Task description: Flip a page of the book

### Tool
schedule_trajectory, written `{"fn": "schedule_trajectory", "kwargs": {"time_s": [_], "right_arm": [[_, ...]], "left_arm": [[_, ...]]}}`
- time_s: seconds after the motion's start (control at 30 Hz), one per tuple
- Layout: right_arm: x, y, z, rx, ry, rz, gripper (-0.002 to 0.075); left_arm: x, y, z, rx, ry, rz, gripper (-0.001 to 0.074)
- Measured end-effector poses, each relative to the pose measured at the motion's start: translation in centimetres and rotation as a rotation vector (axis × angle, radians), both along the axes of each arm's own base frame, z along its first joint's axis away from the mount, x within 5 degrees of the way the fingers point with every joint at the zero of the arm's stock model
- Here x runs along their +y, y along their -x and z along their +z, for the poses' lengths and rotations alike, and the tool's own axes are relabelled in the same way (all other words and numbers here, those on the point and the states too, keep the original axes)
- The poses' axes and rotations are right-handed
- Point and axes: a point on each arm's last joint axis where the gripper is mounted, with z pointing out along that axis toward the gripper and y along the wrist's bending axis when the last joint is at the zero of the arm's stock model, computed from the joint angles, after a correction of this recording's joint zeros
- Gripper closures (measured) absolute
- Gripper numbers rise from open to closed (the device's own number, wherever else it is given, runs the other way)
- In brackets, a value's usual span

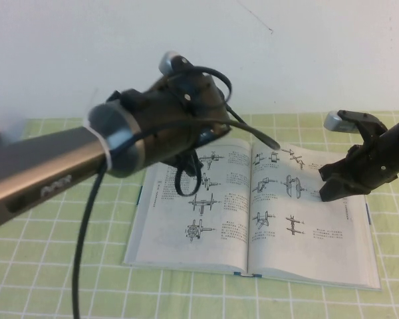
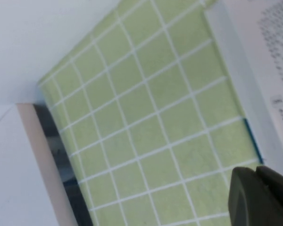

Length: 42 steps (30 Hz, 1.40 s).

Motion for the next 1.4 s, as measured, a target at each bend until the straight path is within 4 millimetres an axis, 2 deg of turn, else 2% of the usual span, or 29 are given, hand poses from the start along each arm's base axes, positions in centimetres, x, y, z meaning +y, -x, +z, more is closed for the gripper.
{"fn": "schedule_trajectory", "kwargs": {"time_s": [0.17,0.3,0.37,0.5,0.6,0.73,0.87,0.97,1.1,1.2,1.4], "right_arm": [[-0.1,0.0,0.3,-0.008,0.01,0.008,0.0728],[-0.5,0.3,1.9,-0.064,0.057,0.034,0.0728],[-0.7,0.4,4.1,-0.133,0.063,0.037,0.0728],[-0.9,2.1,10.4,-0.36,0.053,0.017,0.0728],[-1.2,5.0,14.6,-0.546,0.033,-0.024,0.0728],[-1.6,9.6,17.4,-0.733,0.015,-0.052,0.0728],[-1.8,14.1,18.2,-0.836,-0.008,-0.045,0.0728],[-1.9,17.0,18.4,-0.906,-0.015,-0.009,0.0728],[-1.8,20.9,19.1,-1.009,-0.035,0.053,0.0728],[-1.7,23.7,19.6,-1.084,-0.051,0.087,0.0728],[-1.8,28.2,18.9,-1.174,-0.106,0.082,0.0728]], "left_arm": [[3.2,-0.8,3.5,-0.084,0.103,0.051,0.0738],[5.7,-1.2,5.6,-0.198,0.254,0.047,0.0738],[7.3,-0.8,6.2,-0.257,0.346,0.054,0.0738],[10.3,1.3,6.7,-0.324,0.454,0.055,0.0738],[12.4,4.0,5.8,-0.341,0.513,0.058,0.0738],[15.5,7.9,5.0,-0.428,0.619,0.072,0.0738],[17.7,11.6,3.6,-0.485,0.709,0.075,0.0738],[18.4,14.3,2.5,-0.514,0.779,0.025,0.0738],[19.1,17.1,2.1,-0.574,0.864,-0.018,0.0738],[19.7,18.7,1.4,-0.599,0.884,-0.026,0.0738],[20.5,20.5,-0.3,-0.618,0.894,-0.031,0.0738]]}}
